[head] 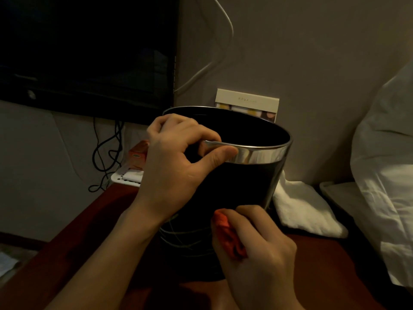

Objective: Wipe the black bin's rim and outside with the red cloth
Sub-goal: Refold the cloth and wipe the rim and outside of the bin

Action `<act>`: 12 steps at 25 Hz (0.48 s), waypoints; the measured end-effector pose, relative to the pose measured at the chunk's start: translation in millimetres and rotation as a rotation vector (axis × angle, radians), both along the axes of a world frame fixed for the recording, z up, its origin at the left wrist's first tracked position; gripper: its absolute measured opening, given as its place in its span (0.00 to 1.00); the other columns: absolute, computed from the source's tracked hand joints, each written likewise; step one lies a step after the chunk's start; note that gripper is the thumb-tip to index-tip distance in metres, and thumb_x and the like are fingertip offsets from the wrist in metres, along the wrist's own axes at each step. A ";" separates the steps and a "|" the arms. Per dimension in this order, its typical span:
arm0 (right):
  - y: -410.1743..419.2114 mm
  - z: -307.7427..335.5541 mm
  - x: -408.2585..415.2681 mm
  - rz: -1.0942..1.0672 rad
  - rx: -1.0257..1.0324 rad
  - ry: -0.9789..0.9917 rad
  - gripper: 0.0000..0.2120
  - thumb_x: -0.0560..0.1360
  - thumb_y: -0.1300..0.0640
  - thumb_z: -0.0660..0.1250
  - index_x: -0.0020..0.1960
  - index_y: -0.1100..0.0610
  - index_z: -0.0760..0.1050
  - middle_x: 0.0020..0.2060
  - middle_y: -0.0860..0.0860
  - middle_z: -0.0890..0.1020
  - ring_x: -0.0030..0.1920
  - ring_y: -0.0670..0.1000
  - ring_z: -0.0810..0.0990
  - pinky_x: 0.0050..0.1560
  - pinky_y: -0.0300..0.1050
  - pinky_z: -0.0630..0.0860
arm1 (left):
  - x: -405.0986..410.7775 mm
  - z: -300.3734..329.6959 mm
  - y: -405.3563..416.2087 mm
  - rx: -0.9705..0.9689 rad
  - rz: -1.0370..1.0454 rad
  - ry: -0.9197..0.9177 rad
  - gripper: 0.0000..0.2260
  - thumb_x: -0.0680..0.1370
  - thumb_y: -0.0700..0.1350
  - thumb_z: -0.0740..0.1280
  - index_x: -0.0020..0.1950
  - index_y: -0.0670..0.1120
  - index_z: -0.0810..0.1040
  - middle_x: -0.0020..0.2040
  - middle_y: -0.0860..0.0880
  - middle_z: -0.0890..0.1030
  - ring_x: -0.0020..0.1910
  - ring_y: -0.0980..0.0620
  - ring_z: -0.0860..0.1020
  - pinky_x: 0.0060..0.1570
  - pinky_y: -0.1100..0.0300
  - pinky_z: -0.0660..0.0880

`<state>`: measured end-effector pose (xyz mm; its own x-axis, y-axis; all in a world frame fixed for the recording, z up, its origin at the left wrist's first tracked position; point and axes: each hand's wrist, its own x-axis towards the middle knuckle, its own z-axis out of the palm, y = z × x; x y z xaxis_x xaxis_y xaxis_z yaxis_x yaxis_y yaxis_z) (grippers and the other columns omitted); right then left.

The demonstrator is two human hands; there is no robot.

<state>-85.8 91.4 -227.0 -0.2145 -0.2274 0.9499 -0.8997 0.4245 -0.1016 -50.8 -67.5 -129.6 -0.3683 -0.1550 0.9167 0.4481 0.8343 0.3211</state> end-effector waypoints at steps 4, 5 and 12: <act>10.9 9.8 -4.1 0.117 -0.106 -0.135 0.10 0.73 0.52 0.73 0.49 0.56 0.86 0.45 0.49 0.81 0.44 0.39 0.79 0.47 0.29 0.74 | 0.5 0.4 -9.3 -0.009 -0.040 -0.031 0.06 0.72 0.55 0.69 0.44 0.55 0.76 0.43 0.58 0.77 0.50 0.66 0.71 0.62 0.46 0.65; 18.2 17.6 -8.7 0.129 -0.165 -0.158 0.09 0.73 0.52 0.72 0.50 0.54 0.85 0.45 0.48 0.80 0.46 0.37 0.78 0.49 0.26 0.71 | 0.6 0.7 -12.4 -0.006 -0.048 -0.040 0.06 0.72 0.55 0.69 0.45 0.55 0.76 0.44 0.58 0.78 0.51 0.66 0.72 0.62 0.45 0.65; 17.4 -13.7 -18.2 0.092 -0.045 -0.153 0.13 0.75 0.50 0.73 0.52 0.58 0.86 0.47 0.51 0.82 0.43 0.44 0.81 0.48 0.30 0.74 | -1.1 -1.0 -13.9 0.003 -0.056 -0.042 0.07 0.73 0.56 0.67 0.46 0.55 0.76 0.47 0.62 0.76 0.51 0.66 0.72 0.59 0.41 0.68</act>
